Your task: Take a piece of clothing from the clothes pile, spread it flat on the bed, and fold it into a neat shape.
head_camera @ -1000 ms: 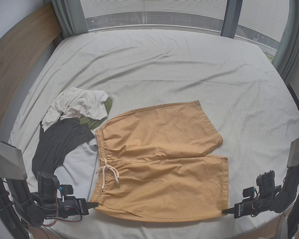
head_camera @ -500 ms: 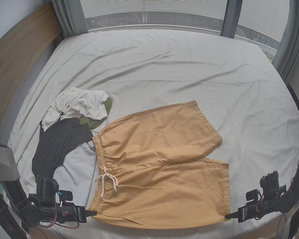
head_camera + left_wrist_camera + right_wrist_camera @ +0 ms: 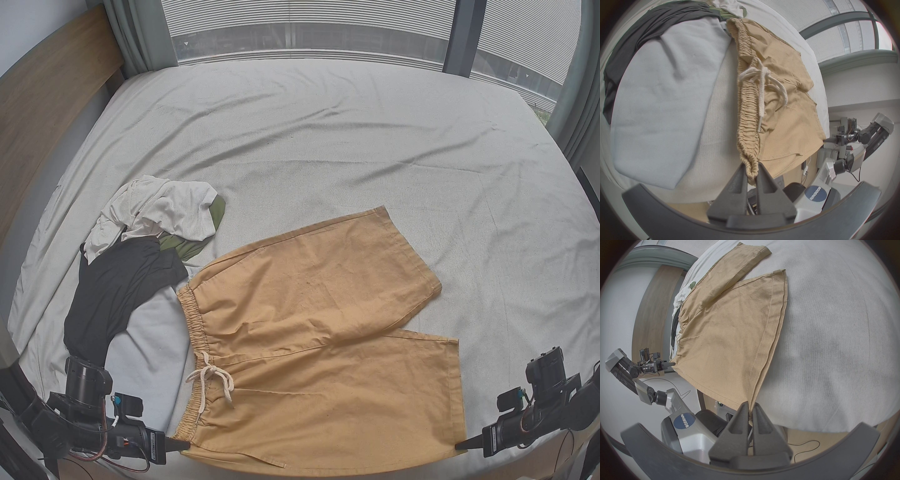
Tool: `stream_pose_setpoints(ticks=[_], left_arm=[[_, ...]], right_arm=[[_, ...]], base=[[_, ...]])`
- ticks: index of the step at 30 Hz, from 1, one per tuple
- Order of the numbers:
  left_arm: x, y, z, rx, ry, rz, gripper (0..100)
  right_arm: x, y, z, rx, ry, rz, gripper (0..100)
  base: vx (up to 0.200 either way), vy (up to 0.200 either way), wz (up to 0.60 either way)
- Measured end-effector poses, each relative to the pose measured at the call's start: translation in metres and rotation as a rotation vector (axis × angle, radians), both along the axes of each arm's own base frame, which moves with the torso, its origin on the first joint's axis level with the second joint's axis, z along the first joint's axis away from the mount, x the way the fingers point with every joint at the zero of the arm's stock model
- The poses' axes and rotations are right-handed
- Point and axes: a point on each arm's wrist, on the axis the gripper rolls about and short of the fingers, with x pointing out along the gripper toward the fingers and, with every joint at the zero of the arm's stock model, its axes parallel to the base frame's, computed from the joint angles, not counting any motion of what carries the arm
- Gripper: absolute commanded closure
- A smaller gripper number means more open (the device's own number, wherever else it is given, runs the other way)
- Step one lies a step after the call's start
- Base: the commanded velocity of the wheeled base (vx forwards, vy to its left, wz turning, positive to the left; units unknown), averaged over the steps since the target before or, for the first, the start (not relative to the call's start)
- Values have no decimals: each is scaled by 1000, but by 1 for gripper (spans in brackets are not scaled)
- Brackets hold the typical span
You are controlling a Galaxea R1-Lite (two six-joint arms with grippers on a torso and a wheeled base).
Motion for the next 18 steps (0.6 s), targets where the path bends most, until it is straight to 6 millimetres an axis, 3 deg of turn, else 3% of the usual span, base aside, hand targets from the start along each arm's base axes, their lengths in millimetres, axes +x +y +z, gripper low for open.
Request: stream_pose_setpoints(ticks=[10, 18], left_arm=[[5, -1, 12, -72, -82, 40, 100], [17, -4, 25, -159, -188, 108, 100]], right_arm=[[0, 1, 7, 12, -55, 2, 100], [14, 3, 17, 38, -167, -9, 100]], base=[[0, 0, 0], [0, 0, 0]])
